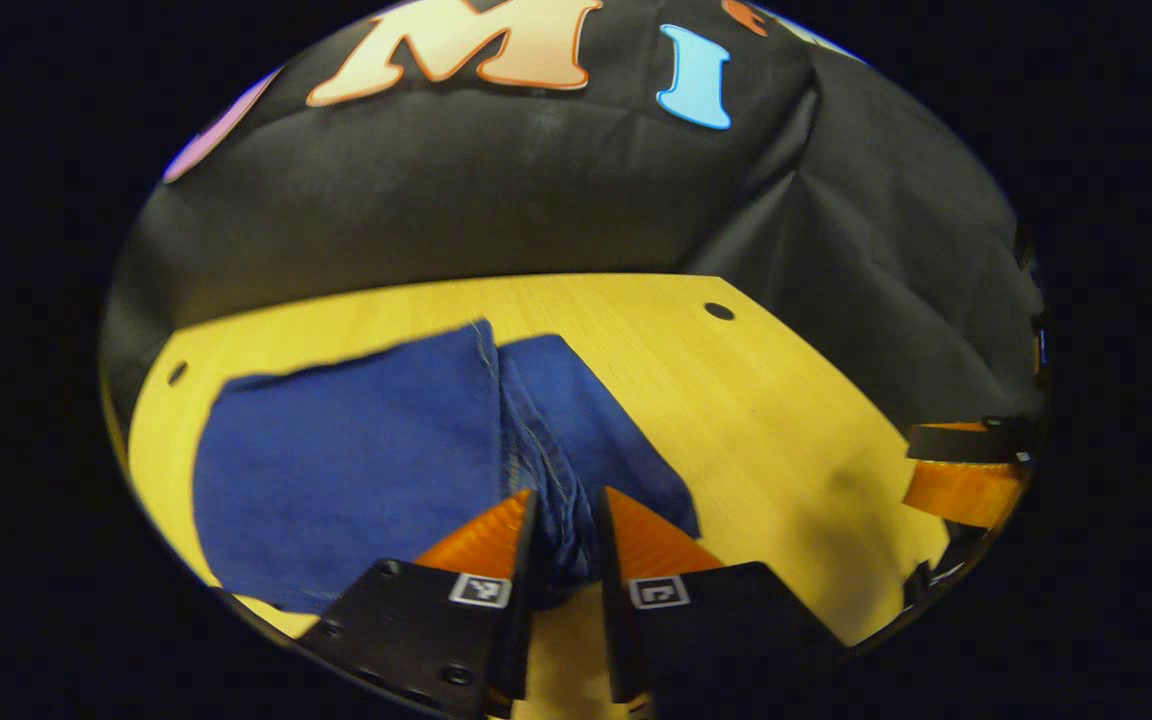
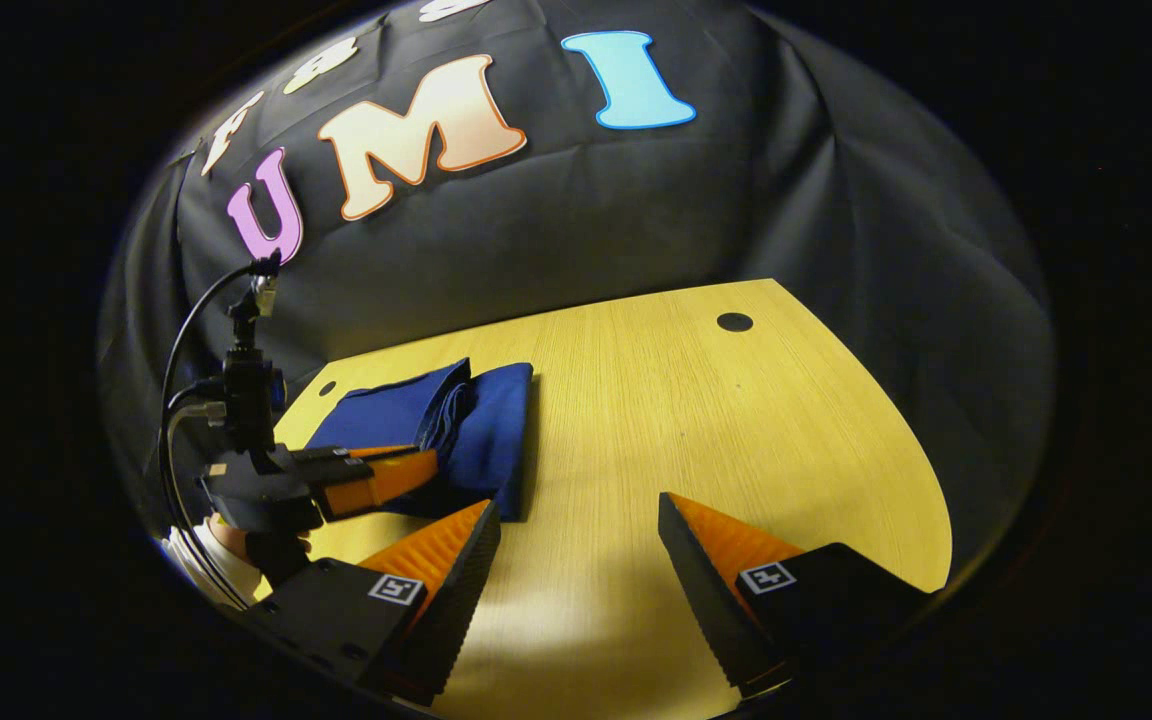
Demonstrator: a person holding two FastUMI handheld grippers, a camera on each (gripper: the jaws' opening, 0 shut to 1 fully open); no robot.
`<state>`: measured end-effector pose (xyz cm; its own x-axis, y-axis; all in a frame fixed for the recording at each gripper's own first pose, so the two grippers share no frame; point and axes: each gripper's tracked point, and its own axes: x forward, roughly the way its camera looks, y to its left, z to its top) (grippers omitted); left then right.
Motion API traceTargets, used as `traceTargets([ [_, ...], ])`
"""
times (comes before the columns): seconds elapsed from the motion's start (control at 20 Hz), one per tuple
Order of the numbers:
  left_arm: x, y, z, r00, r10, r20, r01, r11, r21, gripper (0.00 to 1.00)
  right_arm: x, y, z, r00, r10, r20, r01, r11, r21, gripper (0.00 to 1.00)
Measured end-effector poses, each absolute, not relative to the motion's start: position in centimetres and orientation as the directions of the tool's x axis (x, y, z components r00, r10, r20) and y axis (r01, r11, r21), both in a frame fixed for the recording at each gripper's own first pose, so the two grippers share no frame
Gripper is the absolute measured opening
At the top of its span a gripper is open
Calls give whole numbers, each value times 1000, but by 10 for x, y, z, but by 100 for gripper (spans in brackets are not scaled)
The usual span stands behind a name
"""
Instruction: Grasp the waist and the cuffs of the jeans and fold them to make the two legs overlap; first hold the waist and fold one-third of the jeans toward the cuffs, then hold the cuffs and fold the remaining one-third in the same direction to finish folding.
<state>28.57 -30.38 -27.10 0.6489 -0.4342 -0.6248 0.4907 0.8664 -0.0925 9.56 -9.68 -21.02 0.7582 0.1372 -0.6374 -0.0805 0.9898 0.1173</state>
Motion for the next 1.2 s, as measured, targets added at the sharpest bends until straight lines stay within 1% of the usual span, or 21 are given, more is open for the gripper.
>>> traceTargets([
  [0.15,270,-290,-243,684,-438,-583,467,877,-111,77,92,-83,-205,761,158,-630,-95,987,133,98],
  [0.25,255,-265,-217,721,-417,-553,455,887,-76,92,88,-67,-198,766,180,-618,-109,983,151,98],
  [0.35,244,-233,-193,761,-375,-530,436,900,-11,93,83,-50,-191,774,198,-601,-128,979,158,100],
  [0.4,237,-215,-183,779,-347,-522,419,908,21,92,82,-41,-188,777,210,-594,-139,977,164,98],
  [0.5,227,-185,-166,812,-299,-502,377,924,59,92,79,-21,-179,780,233,-581,-164,972,169,98],
  [0.65,213,-149,-151,845,-244,-476,307,950,57,92,73,3,-163,791,258,-555,-203,966,160,98],
  [0.7,211,-140,-147,855,-230,-464,287,957,54,92,71,9,-158,796,265,-545,-212,964,159,94],
  [0.75,209,-131,-144,864,-218,-453,269,962,51,92,71,14,-155,800,268,-537,-216,963,159,98],
  [0.8,207,-123,-143,871,-206,-447,255,966,52,92,69,19,-151,802,271,-532,-219,962,160,98],
  [0.95,203,-109,-146,868,-195,-456,240,970,42,92,64,25,-143,816,259,-517,-213,966,146,98],
  [1.15,204,-106,-147,857,-217,-468,268,962,44,92,56,22,-137,834,224,-505,-184,975,127,98],
  [1.2,205,-109,-145,855,-230,-464,281,959,42,93,54,22,-136,837,217,-503,-173,976,133,94],
])
